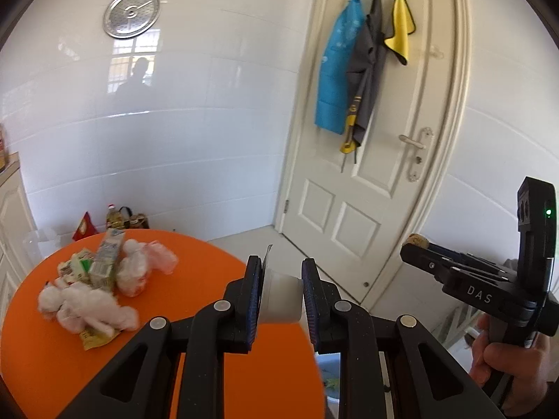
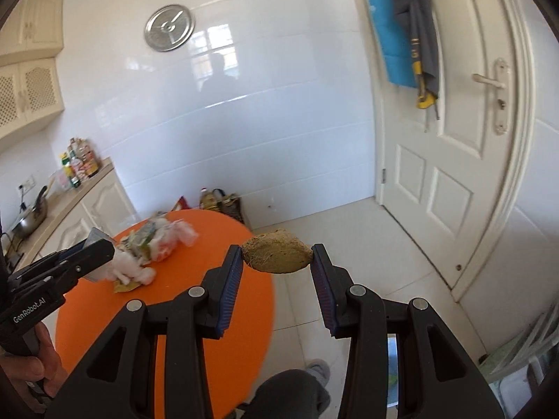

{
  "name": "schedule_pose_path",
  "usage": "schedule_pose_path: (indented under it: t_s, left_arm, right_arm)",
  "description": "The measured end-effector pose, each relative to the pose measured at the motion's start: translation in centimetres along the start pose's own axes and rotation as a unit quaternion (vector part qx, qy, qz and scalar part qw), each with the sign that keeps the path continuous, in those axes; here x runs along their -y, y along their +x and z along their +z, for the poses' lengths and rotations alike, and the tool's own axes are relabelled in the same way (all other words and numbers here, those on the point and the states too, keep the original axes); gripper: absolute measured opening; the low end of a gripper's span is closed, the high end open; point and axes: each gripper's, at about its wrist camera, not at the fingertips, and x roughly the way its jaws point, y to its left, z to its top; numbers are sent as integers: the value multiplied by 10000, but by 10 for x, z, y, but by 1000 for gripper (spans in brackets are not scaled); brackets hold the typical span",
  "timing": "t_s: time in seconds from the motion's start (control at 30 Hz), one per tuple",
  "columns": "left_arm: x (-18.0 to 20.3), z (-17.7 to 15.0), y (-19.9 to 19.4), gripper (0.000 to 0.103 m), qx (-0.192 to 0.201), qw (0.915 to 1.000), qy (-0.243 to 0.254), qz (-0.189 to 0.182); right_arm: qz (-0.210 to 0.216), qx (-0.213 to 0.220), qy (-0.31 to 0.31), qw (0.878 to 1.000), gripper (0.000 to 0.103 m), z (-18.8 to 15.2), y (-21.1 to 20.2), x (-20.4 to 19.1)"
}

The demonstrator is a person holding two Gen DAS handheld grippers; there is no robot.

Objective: Collect trash
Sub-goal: 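Carry the cup and bread to the blue bucket and release them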

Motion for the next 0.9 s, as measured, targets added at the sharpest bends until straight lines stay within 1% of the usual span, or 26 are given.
schedule_pose_path:
  t_s: [0.1, 0.2, 0.3, 0.37, 0.47, 0.53, 0.6, 0.67, 0.73, 0.8, 0.87, 0.9]
  left_arm:
    - [32, 8, 36, 19, -167, 9990, 159, -378]
    - [63, 12, 78, 19, -406, 9958, 308, -765]
    - [89, 8, 125, 19, -806, 9896, 444, -1107]
    - [106, 1, 157, 19, -1114, 9838, 519, -1303]
    - [125, -10, 206, 19, -1585, 9747, 597, -1458]
    - [135, -21, 239, 19, -1908, 9682, 649, -1481]
    - [136, -30, 275, 19, -2268, 9601, 662, -1498]
    - [135, -37, 313, 19, -2632, 9510, 638, -1494]
    - [139, -52, 339, 19, -2965, 9418, 582, -1471]
    - [140, -57, 368, 19, -3198, 9351, 583, -1411]
    - [143, -62, 403, 19, -3474, 9257, 558, -1387]
    - [143, -65, 412, 19, -3567, 9224, 537, -1381]
  right_arm:
    - [-401, 37, 267, 9988, 41, -1, -8, 44]
    - [-738, -58, 601, 9954, 41, -11, -8, 88]
    - [-978, -239, 972, 9902, 41, -28, -1, 131]
    - [-1102, -413, 1168, 9862, 41, -41, 9, 157]
    - [-1203, -738, 1424, 9797, 41, -64, 30, 191]
    - [-1216, -994, 1603, 9745, 41, -81, 49, 211]
    - [-1231, -1253, 1763, 9685, 41, -97, 70, 227]
    - [-1206, -1459, 1922, 9629, 40, -112, 88, 240]
    - [-1183, -1661, 2079, 9567, 40, -126, 104, 251]
    - [-1189, -1849, 2208, 9502, 40, -139, 120, 262]
    - [-1190, -1974, 2300, 9455, 41, -148, 130, 270]
    - [-1183, -2033, 2341, 9433, 41, -152, 135, 274]
